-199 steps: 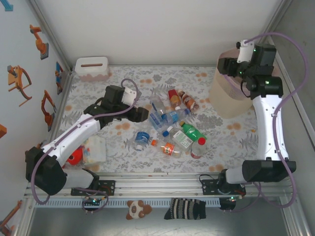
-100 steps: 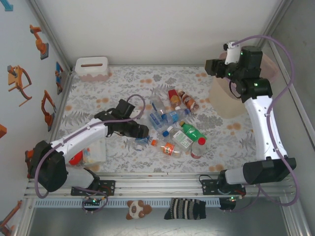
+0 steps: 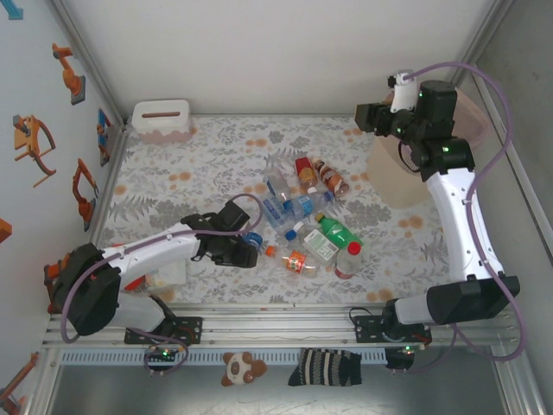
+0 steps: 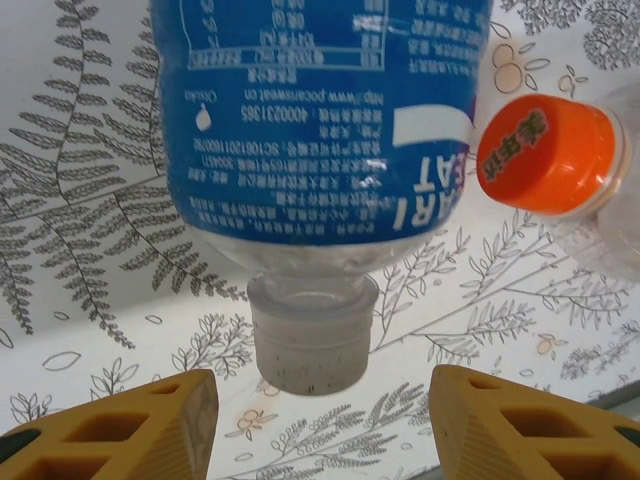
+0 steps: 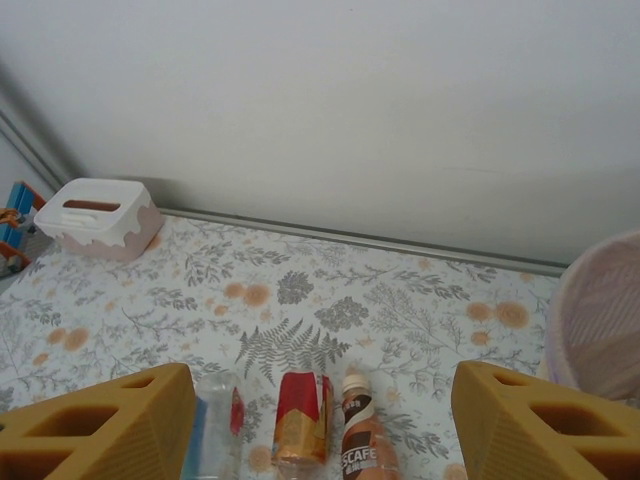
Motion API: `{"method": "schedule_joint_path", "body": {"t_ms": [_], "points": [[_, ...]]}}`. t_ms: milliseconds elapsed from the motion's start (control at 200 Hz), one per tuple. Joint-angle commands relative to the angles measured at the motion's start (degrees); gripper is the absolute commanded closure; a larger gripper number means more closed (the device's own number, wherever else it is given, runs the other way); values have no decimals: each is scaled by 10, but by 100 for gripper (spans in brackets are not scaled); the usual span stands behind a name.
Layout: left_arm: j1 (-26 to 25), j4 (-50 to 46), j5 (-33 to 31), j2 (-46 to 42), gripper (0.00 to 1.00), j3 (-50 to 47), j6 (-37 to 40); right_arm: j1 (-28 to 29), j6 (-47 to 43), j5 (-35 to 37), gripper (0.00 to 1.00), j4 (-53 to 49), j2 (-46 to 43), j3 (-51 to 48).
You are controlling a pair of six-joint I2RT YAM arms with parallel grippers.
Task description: Put the plastic bottles in the bin
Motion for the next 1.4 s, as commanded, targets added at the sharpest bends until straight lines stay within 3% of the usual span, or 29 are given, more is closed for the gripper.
{"method": "schedule_joint_path", "body": {"t_ms": [0, 330, 771, 1142, 1397], "points": [[-4, 10, -16, 21, 46, -1, -9, 5, 3, -7, 32, 14, 2, -2], [-7, 32, -8, 60, 52, 4, 12, 6, 2, -6, 32, 17, -1, -3], [-8, 24, -16, 47, 70, 5, 11, 11, 2, -2, 33, 21, -7, -4], [2, -11, -58, -3, 73, 54, 45, 31, 27, -37, 33, 39, -16, -14], [63, 106, 11, -27, 74, 67, 97, 57, 61, -103, 33, 105, -26, -54]]}}
